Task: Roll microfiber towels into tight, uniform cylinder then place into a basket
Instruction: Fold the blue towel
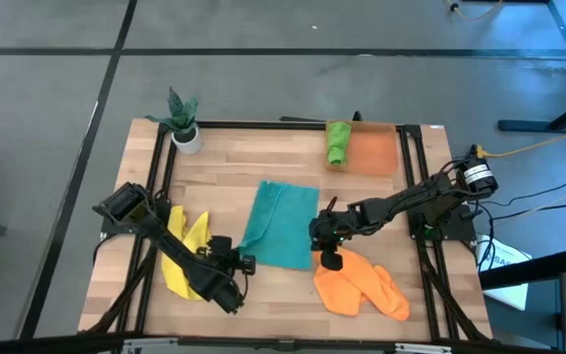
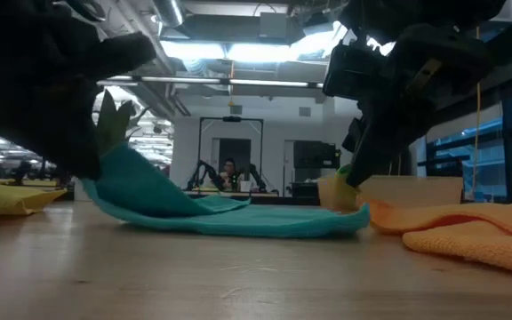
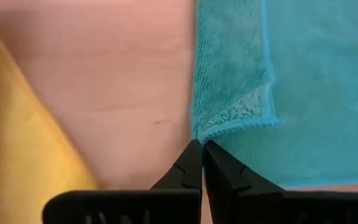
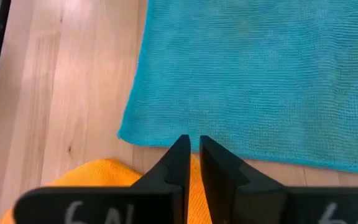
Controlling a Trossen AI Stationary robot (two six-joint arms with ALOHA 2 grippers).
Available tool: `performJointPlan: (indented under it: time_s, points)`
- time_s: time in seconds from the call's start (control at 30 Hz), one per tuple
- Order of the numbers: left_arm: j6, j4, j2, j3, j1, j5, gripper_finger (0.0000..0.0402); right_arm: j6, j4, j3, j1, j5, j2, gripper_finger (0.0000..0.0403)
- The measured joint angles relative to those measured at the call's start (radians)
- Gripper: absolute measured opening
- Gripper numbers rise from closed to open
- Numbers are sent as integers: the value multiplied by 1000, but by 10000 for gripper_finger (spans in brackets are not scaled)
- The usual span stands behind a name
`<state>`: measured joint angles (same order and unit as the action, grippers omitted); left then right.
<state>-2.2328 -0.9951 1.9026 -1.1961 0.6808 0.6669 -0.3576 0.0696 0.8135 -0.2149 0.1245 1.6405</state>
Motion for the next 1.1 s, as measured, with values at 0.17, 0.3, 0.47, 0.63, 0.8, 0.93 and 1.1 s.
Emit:
performJointPlan:
  time_s: [0.17, 0.3, 0.47, 0.63, 0.8, 0.93, 1.1]
  points:
    - [71, -2, 9, 0, 1, -93, 0, 0, 0, 0, 0, 0, 0, 38]
    - [110, -2, 10, 0, 0, -102, 0, -7, 0, 0, 0, 0, 0, 39]
    - [212, 9, 10, 0, 0, -103, 12, -30, 0, 0, 0, 0, 0, 39]
    - [196, 9, 10, 0, -2, -115, 50, -32, 0, 0, 0, 0, 0, 39]
    - [187, 9, 10, 0, -21, -249, 97, -61, -5, 0, 1, 1, 0, 39]
    - [222, 9, 3, 0, -42, -360, 116, -85, 1, 25, 13, 3, 0, 39]
    - [241, -1, -67, 0, -32, -299, 118, -83, 36, 136, 66, 0, 0, 38]
